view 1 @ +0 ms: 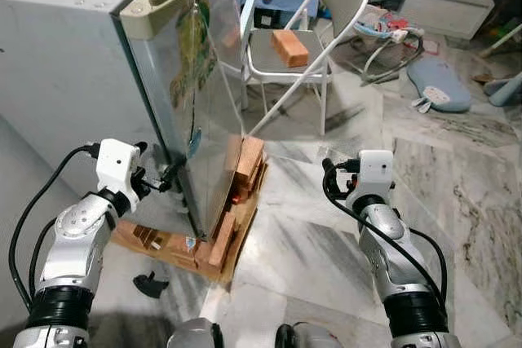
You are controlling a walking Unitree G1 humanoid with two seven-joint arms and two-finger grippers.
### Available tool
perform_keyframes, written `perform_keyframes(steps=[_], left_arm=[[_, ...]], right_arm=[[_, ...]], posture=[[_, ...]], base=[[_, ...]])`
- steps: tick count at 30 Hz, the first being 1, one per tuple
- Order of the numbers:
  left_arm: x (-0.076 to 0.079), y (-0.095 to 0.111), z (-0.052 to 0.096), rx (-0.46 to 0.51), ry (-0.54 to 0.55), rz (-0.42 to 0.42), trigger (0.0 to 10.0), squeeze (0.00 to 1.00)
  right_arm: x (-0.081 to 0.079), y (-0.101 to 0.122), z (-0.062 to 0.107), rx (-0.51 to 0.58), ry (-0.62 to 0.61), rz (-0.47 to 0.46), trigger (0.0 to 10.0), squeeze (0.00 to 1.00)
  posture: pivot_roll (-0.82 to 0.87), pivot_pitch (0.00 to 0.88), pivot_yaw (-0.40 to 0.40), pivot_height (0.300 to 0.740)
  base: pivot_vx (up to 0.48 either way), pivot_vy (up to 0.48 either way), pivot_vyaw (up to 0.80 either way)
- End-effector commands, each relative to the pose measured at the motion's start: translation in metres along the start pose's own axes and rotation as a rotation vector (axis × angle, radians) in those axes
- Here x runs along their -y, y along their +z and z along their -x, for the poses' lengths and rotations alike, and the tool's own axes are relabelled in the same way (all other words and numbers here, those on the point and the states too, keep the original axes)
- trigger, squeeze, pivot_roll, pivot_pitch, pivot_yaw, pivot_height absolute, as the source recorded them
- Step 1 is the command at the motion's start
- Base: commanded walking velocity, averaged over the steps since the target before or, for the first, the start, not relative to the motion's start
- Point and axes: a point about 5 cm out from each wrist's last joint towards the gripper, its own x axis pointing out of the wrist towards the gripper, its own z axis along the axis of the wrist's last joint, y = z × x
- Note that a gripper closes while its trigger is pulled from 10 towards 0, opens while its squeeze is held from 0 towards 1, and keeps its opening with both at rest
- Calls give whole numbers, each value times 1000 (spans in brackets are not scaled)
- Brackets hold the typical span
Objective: Restocking fridge
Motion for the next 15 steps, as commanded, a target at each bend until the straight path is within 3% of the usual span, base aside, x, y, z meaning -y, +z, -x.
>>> perform_keyframes(steps=[1, 10, 15], left_arm=[[-8, 3, -2, 4, 66, -34, 10000, 0], [-9, 8, -12, 13, 55, 1, 10000, 0], [-1, 14, -25, 40, 20, 25, 10000, 0]], right_arm=[[1, 3, -1, 0, 1, 6, 10000, 0], [1, 8, 4, 5, 8, -18, 10000, 0], [1, -1, 20, -37, 27, -31, 10000, 0]], posture=[[81, 62, -27, 740], [69, 67, -27, 740], [49, 68, -24, 740]], base=[[0, 0, 0], [0, 0, 0], [0, 0, 0]])
